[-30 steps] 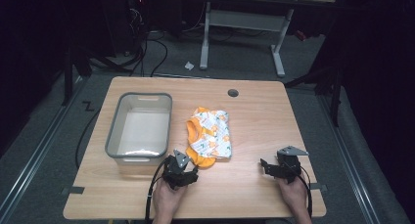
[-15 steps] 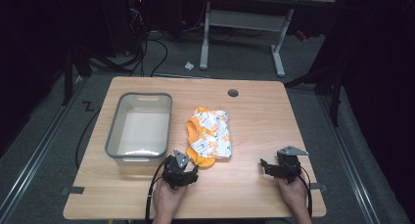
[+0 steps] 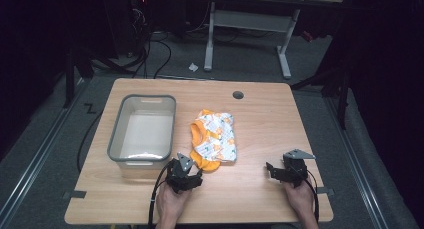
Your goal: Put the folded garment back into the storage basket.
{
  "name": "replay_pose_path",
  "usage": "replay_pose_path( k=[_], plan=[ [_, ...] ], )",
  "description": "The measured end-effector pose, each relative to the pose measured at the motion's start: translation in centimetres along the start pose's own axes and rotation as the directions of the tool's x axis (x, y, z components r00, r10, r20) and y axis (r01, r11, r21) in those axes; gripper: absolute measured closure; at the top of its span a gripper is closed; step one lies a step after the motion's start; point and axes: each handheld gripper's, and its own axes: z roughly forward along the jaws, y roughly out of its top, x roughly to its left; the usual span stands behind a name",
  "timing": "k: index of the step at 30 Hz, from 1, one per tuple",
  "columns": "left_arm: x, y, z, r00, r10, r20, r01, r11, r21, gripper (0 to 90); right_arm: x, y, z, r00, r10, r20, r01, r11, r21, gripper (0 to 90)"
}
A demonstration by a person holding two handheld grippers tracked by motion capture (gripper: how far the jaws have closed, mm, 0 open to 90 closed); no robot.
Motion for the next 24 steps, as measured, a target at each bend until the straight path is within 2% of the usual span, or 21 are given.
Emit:
replay_pose_path(
  k=[11, 14, 19, 24],
  plan=[
    [0.0, -0.2, -0.4, 0.9997, -0.004, 0.024, 0.004, 1.0000, -0.005, 30.9, 0.0, 0.0, 0.0, 1.0000, 0.000, 0.000, 0.000, 1.000, 0.000, 23.2],
    [0.0, -0.1, -0.9, 0.9995, -0.010, 0.029, 0.011, 0.9997, -0.024, 31.8, 0.0, 0.0, 0.0, 1.0000, 0.000, 0.000, 0.000, 1.000, 0.000, 23.2],
    [-0.2, 1.0, -2.0, 0.9984, -0.012, 0.055, 0.016, 0.9976, -0.067, 31.8, 0.0, 0.0, 0.0, 1.0000, 0.000, 0.000, 0.000, 1.000, 0.000, 23.2],
    [-0.6, 2.1, -2.4, 0.9980, 0.003, 0.064, 0.002, 0.9969, -0.079, 32.3, 0.0, 0.0, 0.0, 1.0000, -0.002, 0.000, 0.002, 1.000, 0.000, 23.2]
  ],
)
